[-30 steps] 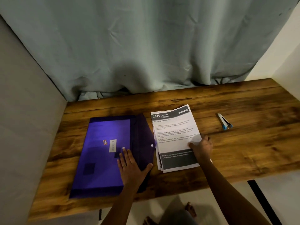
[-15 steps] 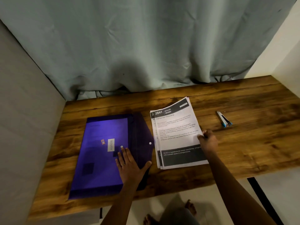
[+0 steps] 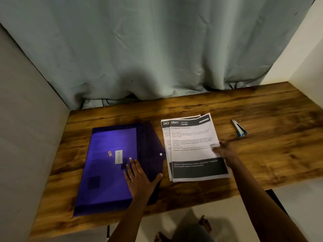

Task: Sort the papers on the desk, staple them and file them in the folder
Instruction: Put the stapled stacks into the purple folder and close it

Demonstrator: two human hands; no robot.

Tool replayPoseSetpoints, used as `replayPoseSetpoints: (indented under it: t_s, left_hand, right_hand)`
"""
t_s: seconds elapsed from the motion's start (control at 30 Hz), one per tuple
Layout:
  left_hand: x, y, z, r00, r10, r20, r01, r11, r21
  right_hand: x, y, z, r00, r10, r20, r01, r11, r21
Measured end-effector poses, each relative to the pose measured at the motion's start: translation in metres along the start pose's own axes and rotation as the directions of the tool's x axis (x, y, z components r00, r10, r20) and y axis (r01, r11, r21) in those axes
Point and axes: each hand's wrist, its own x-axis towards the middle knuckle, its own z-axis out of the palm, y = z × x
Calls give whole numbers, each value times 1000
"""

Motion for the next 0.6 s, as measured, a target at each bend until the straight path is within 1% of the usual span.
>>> replayPoseSetpoints:
  t_s: [0.13, 0.23, 0.27, 0.33, 0.4, 0.47, 0.53, 0.6]
  left_hand:
    - [-1, 0, -3, 1000, 1, 9, -1, 1000, 0]
    - [-1, -1, -4, 1000, 5, 2, -5, 1000, -17]
    - [-1, -1, -4, 1000, 7, 4, -6, 1000, -26]
    - [-2, -1, -5, 1000, 8, 6, -8, 999, -49]
    - [-2, -2, -7, 1000, 14, 18, -13, 997, -80]
    - [0, -6, -9, 999, 32, 31, -28, 993, -117]
    - [3, -11, -11, 998, 60, 29, -54, 986, -160]
    - [5, -18, -13, 996, 85, 10, -80, 969, -235]
  right_hand:
    - [-3, -26, 2, 994, 74, -84, -57, 980, 189]
    - [-7, -42, 9, 995, 61, -81, -32, 947, 319]
    - [-9, -45, 15, 995, 41, -90, -9, 943, 333]
    - [-13, -47, 32, 994, -12, -108, 44, 952, 302]
    - [-16, -45, 50, 993, -37, -111, 64, 967, 247]
    - [-19, -40, 65, 989, -74, -126, 92, 986, 137]
    - [-21, -36, 75, 976, -157, -151, 156, 988, -15]
    - [-25, -32, 84, 961, -215, -175, 201, 975, -94]
